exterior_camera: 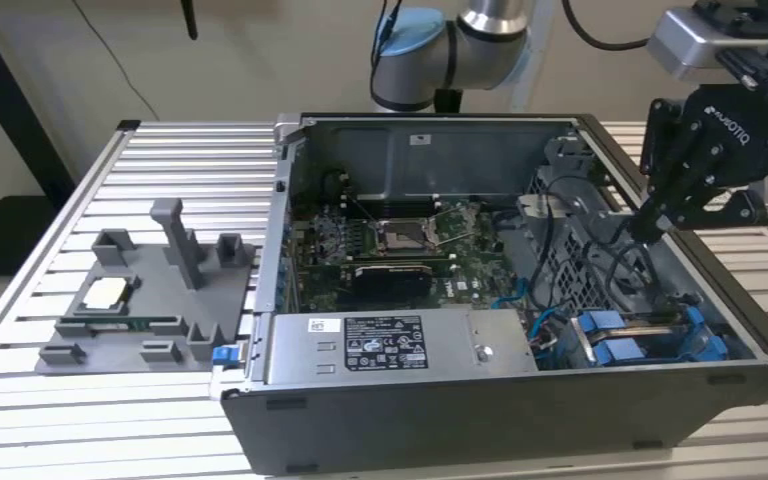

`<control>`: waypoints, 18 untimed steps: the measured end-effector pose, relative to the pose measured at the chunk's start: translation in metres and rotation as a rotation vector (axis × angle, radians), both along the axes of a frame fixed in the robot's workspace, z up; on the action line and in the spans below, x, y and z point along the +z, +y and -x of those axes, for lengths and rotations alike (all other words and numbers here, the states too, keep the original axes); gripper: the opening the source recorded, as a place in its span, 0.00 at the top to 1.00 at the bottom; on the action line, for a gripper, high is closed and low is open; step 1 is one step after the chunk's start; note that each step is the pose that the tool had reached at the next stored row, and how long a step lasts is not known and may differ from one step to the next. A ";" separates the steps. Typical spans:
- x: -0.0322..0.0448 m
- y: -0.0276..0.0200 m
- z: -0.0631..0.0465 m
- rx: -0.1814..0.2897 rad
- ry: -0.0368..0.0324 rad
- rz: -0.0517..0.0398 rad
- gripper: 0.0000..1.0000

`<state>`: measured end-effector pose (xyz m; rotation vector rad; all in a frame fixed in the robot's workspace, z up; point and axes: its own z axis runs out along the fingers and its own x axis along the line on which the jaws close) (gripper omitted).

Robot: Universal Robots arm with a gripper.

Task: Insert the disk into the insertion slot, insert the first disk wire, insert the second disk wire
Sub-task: 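Insert the second disk wire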

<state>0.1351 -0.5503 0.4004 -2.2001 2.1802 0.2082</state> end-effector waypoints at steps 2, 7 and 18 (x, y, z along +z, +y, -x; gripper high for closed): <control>-0.0008 -0.0001 0.008 0.000 0.0006 0.0014 0.84; -0.0049 -0.0018 0.021 0.000 0.0033 0.0024 0.84; -0.0085 -0.0033 0.027 0.000 0.0036 0.0024 0.84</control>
